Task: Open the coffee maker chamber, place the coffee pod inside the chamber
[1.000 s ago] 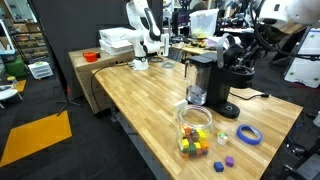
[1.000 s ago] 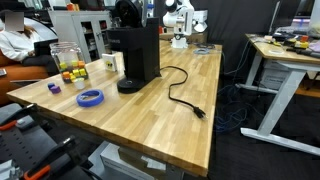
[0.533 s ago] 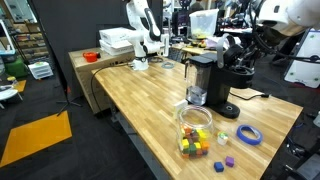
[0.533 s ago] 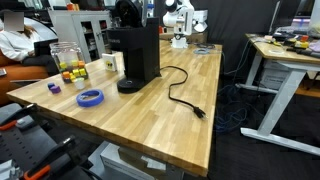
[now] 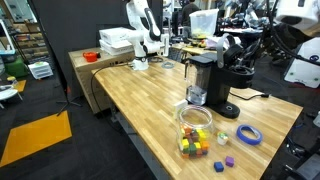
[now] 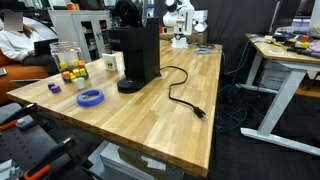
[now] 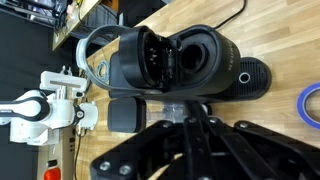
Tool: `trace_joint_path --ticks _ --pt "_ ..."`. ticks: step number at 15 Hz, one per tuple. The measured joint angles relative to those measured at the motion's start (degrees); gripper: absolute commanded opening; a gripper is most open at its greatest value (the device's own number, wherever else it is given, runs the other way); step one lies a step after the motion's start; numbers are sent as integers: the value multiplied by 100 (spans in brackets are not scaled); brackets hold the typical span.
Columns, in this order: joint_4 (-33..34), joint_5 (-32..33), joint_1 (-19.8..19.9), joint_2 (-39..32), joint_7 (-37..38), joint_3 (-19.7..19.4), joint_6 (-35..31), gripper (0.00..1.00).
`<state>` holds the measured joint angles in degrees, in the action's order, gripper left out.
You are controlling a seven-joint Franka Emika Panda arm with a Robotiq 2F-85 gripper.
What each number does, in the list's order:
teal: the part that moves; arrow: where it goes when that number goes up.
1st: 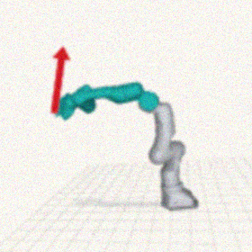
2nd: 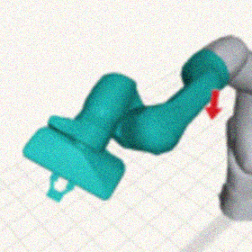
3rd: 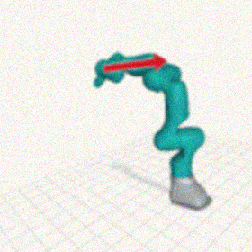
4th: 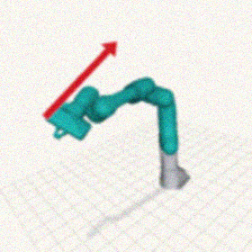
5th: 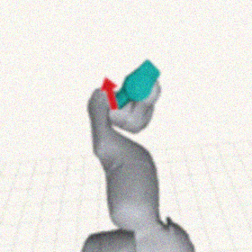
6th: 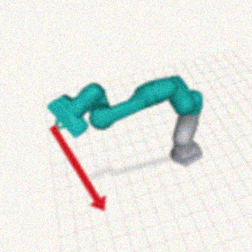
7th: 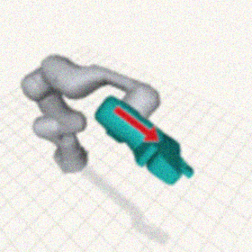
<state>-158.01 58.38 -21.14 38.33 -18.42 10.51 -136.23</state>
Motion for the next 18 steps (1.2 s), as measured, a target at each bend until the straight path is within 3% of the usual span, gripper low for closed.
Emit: trace_joint_path --ticks 9,10,11,13,14,16,18 --pt "-115 -1257 -722 396 -83 176 422 0" --pt "-115 -1428 -772 400 -84 183 436 2" --pt "-115 -1575 -797 400 -84 192 461 27" --pt "-116 -1823 -795 401 -84 199 616 31" --pt "-116 -1928 -788 401 -84 199 733 12" --pt "-113 -2064 -772 403 -83 200 986 27" --pt "-111 -2084 -772 403 -81 203 1028 31"
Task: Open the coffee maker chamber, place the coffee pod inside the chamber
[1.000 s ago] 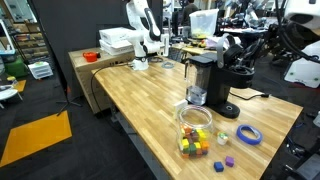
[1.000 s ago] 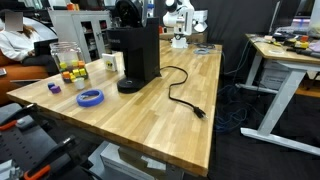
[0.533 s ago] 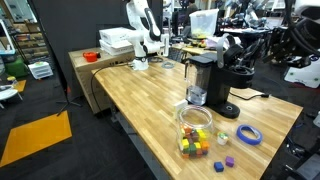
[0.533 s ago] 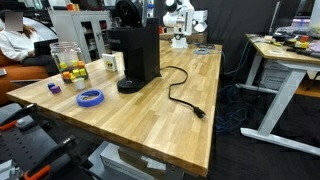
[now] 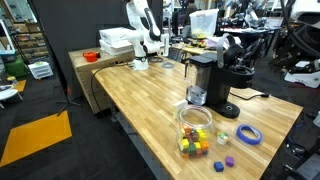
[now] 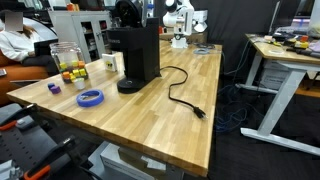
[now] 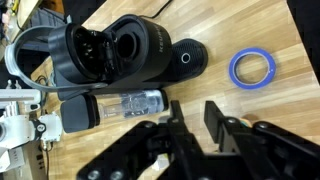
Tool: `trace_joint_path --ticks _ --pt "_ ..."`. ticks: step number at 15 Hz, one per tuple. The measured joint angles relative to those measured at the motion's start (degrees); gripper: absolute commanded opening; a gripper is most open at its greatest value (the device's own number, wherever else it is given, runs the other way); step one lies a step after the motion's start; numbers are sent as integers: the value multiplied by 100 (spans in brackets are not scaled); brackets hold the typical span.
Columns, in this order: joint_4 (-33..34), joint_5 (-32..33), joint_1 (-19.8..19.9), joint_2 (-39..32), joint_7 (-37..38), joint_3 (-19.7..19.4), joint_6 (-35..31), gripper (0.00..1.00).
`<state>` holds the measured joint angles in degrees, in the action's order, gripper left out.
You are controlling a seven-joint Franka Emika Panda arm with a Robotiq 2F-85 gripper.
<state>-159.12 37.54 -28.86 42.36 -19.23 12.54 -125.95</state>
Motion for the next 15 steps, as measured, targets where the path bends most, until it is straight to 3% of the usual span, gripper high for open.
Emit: trace_joint_path --ticks 1,2,3,9,15 --pt "1 -1 0 0 1 1 2 31" --pt "1 -2 0 0 2 2 3 56" --pt "1 -2 0 0 2 2 4 57" --pt "2 -715 -10 -190 -92 -47 -279 98" --pt "21 -1373 54 -787 -104 -93 -1209 100"
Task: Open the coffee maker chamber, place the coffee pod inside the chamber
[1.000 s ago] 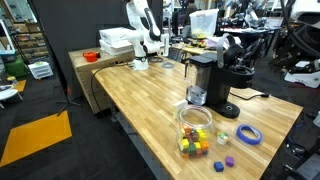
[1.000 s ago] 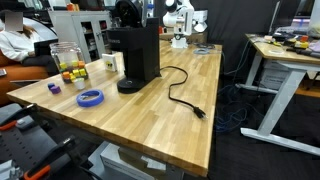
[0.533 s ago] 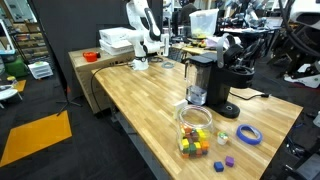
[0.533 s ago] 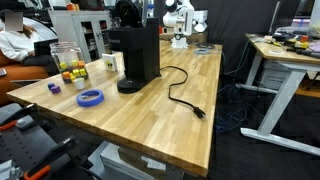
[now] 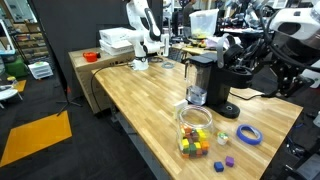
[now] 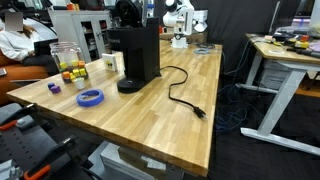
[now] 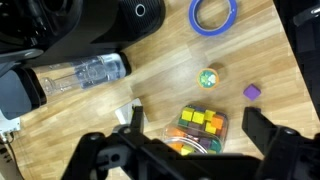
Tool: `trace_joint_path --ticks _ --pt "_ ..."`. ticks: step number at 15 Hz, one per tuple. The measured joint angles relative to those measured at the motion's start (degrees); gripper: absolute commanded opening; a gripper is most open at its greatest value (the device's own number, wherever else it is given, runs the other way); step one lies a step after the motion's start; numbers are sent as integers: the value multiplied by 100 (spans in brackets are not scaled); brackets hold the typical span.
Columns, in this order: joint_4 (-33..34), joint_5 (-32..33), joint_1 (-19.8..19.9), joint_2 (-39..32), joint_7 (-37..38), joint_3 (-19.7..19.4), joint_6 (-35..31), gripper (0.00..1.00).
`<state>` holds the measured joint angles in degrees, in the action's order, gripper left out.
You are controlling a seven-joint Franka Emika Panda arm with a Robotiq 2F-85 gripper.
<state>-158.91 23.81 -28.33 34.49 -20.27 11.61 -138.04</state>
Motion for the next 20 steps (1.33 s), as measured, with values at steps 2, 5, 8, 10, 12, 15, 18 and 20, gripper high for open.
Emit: trace_joint_path --ticks 2,5,8,10,12,15,18,20 --pt "25 -18 44 -160 0 -2 -184 100" --pt "60 -20 52 -189 0 -3 -189 100" --pt "62 -21 52 -189 0 -3 -189 100" --pt "56 -184 52 -195 -50 -15 -187 100" --pt "56 -392 54 -229 -278 -134 -188 100" --pt "121 -627 68 -396 -853 -501 -211 100" --pt "282 -883 76 -726 -1459 -775 -373 100" --pt "381 -1159 70 -1005 -1815 -811 -566 100"
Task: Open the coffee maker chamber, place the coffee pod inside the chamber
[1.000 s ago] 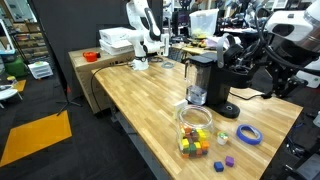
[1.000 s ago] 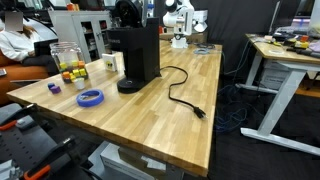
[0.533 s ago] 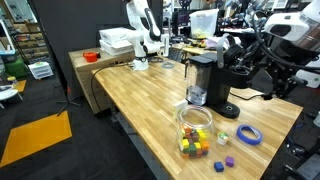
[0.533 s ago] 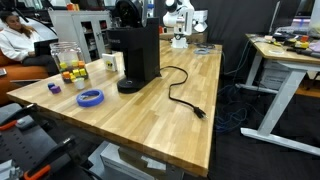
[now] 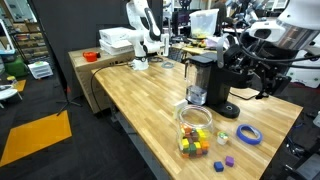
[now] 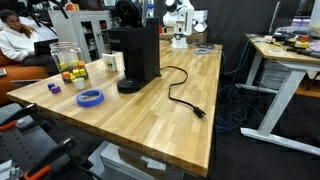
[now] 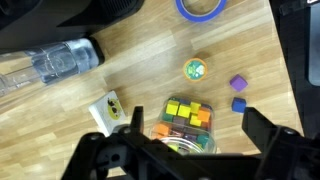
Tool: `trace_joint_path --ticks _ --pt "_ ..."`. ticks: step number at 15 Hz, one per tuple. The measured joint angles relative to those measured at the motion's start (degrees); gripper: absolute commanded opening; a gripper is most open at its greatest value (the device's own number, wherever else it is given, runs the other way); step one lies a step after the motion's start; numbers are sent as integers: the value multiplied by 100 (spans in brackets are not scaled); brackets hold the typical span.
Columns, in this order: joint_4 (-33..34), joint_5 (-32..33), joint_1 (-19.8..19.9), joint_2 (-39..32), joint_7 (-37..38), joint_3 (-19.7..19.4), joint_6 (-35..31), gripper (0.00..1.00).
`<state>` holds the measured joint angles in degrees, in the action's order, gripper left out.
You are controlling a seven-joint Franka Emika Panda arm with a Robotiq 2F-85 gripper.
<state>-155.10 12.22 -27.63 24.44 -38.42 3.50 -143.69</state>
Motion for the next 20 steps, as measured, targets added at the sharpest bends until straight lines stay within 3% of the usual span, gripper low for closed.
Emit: trace_joint_path --ticks 4,12,20 --pt "160 -264 -59 -394 -271 5 -163 100" --pt "168 -299 -41 -390 -290 47 -163 100" --pt "109 -1550 -43 -940 -1621 -78 -237 100"
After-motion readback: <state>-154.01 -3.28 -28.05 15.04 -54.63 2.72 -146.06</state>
